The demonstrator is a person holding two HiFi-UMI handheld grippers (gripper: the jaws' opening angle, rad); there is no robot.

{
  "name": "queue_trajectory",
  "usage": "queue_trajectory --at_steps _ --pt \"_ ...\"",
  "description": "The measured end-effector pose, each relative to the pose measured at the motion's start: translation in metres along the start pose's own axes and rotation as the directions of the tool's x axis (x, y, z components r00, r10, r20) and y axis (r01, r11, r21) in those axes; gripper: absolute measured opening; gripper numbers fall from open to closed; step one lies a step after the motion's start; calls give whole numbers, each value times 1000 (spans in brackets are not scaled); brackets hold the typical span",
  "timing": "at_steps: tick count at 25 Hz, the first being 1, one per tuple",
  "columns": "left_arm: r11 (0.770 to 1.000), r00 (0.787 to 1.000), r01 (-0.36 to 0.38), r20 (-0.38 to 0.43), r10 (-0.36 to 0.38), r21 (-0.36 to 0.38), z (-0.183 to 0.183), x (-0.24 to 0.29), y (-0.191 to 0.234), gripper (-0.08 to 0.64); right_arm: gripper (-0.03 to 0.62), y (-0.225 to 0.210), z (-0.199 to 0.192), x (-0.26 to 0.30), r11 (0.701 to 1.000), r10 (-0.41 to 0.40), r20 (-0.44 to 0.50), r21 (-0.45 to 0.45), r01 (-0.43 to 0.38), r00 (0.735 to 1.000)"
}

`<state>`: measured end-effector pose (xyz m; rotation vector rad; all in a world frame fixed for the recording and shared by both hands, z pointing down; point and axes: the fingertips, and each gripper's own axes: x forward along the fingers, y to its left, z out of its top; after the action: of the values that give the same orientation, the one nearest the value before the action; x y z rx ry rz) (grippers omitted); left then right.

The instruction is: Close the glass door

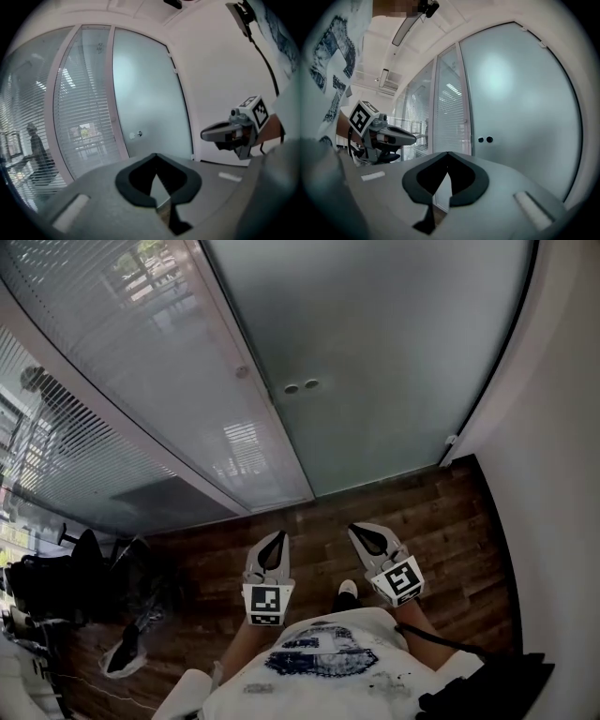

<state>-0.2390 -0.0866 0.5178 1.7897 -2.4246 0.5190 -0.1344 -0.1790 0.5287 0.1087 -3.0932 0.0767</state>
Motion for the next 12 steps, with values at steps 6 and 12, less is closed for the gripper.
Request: queue_trajectory --at_steps 6,12 --pt "998 998 -63 -24 62 -31 -21 -77 -4 2 5 30 -5 -30 999 -38 -25 -24 38 999" --pt "992 993 -112 -47 110 -49 -56 -161 -18 2 5 87 -9 -67 997 -44 -52 -63 41 998"
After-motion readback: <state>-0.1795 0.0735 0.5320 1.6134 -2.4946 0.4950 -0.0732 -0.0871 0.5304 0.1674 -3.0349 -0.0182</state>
